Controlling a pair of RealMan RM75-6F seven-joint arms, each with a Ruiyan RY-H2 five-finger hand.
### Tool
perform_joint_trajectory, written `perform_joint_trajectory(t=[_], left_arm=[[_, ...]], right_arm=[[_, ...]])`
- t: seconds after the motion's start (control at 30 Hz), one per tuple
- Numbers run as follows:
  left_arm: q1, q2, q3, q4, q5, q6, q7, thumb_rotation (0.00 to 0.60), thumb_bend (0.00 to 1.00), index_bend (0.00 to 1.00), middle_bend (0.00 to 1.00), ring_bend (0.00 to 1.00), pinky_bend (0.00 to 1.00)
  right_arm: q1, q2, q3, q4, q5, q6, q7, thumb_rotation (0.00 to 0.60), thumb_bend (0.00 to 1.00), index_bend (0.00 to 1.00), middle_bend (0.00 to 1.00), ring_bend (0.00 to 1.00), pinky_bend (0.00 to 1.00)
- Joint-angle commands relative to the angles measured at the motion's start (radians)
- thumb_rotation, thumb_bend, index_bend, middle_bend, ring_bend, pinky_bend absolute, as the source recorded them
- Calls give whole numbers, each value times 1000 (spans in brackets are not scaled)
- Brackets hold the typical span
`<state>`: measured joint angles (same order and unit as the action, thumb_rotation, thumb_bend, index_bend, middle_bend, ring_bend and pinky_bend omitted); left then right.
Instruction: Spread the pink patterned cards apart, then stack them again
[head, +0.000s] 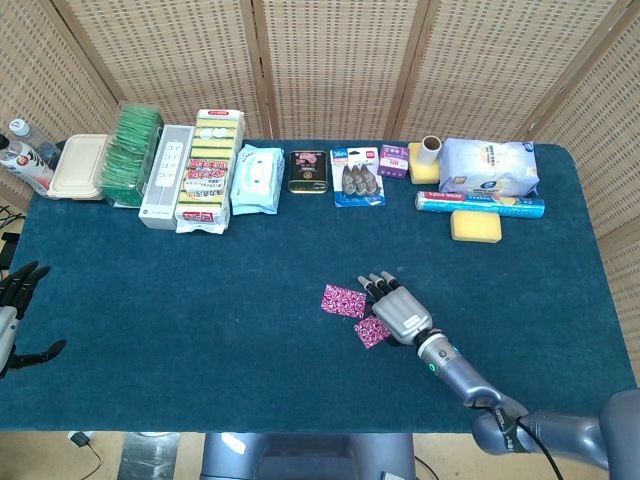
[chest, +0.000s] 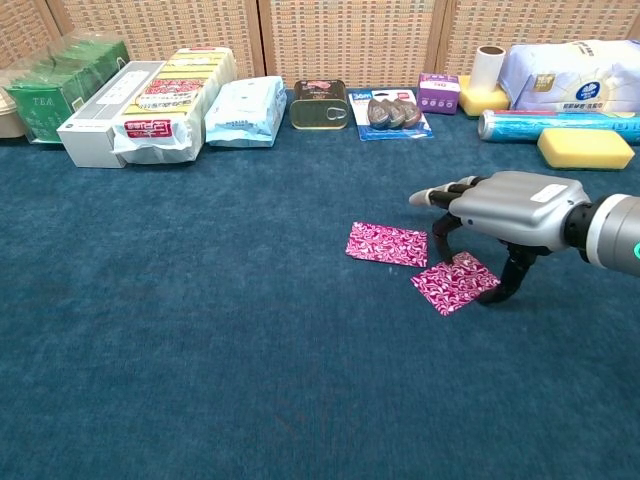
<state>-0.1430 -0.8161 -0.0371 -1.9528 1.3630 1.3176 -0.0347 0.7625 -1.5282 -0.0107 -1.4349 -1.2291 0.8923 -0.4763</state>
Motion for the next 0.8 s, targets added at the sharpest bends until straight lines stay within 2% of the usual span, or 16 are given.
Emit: perform_joint_trajectory(t=[0.03, 0.2, 0.47, 0.8], left_arm=[[0, -1, 0, 0, 0, 1, 1, 600, 197, 0, 0, 0, 69], [0, -1, 1, -2, 0, 0, 4, 600, 197, 0, 0, 0, 69], [1, -2, 1, -2, -1, 3, 4, 600, 196, 0, 0, 0, 69], [2, -1, 1, 0, 0, 3, 2, 600, 197, 0, 0, 0, 69]], right_arm=[[-4, 9, -1, -4, -12, -1, 8, 565, 232, 383, 0, 0, 66], [-8, 8, 5, 4, -18, -3, 10, 568, 231, 331, 0, 0, 66], [-12, -1, 7, 15, -20, -12, 0, 568, 231, 331, 0, 0, 66], [-18, -4, 11, 24, -41, -12, 8, 564, 232, 413, 0, 0, 66]])
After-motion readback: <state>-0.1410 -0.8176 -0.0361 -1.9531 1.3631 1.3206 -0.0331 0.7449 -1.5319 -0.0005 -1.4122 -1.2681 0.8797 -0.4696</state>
